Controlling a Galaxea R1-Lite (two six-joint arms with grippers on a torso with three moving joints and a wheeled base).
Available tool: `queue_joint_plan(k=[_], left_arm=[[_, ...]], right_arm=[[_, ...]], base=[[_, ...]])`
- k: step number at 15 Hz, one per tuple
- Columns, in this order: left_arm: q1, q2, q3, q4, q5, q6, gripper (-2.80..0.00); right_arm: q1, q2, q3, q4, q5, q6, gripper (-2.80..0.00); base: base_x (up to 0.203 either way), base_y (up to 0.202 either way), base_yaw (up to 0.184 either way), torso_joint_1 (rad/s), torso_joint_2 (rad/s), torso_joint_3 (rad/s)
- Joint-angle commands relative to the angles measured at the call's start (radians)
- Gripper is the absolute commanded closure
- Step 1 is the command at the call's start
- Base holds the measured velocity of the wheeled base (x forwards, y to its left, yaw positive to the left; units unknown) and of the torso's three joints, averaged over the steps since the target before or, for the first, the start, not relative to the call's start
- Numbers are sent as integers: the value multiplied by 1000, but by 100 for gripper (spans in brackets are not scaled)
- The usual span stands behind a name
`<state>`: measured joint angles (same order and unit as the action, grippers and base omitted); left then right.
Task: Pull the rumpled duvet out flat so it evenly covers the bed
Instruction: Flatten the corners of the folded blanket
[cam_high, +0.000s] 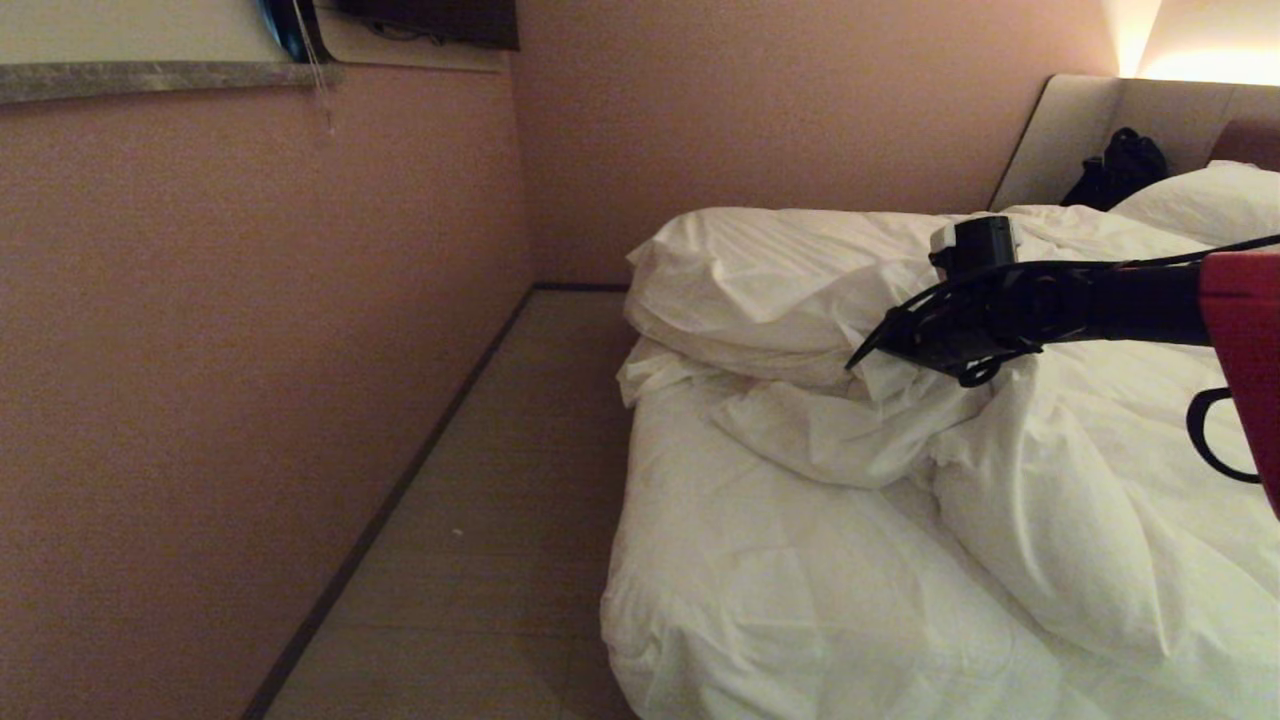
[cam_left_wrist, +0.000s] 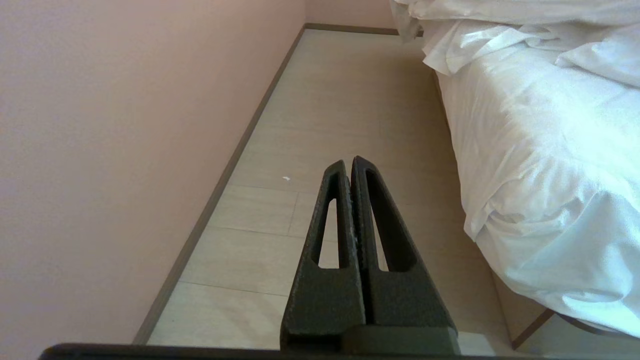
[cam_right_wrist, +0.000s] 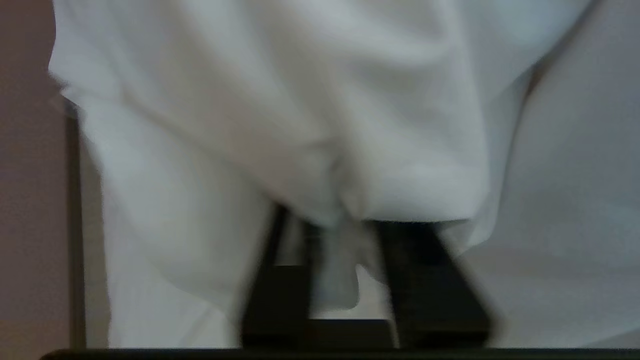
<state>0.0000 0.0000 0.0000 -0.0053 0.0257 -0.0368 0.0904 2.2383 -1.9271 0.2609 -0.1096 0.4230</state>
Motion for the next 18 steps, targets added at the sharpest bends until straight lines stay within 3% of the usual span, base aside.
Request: queue_joint_plan(k=[1, 6, 11, 16, 17, 18], left_arm=[[0, 0, 0, -1, 0, 0, 0], [0, 0, 0, -1, 0, 0, 0], [0, 0, 0, -1, 0, 0, 0], [0, 0, 0, -1, 0, 0, 0], [0, 0, 0, -1, 0, 0, 0], [0, 0, 0, -1, 0, 0, 0]], right_arm=[[6, 4, 8, 4, 1, 5, -280], [102, -68, 11, 63, 12, 22, -280], [255, -168, 11, 163, 73, 67, -280], [347, -99, 10, 181, 67, 70, -280], [351, -63, 7, 177, 62, 70, 0], [353, -30, 3, 173, 54, 68, 0]], base=[[0, 0, 0, 0, 0, 0], [0, 0, 0, 0, 0, 0], [0, 0, 0, 0, 0, 0], [0, 0, 0, 0, 0, 0], [0, 0, 0, 0, 0, 0], [0, 0, 0, 0, 0, 0]])
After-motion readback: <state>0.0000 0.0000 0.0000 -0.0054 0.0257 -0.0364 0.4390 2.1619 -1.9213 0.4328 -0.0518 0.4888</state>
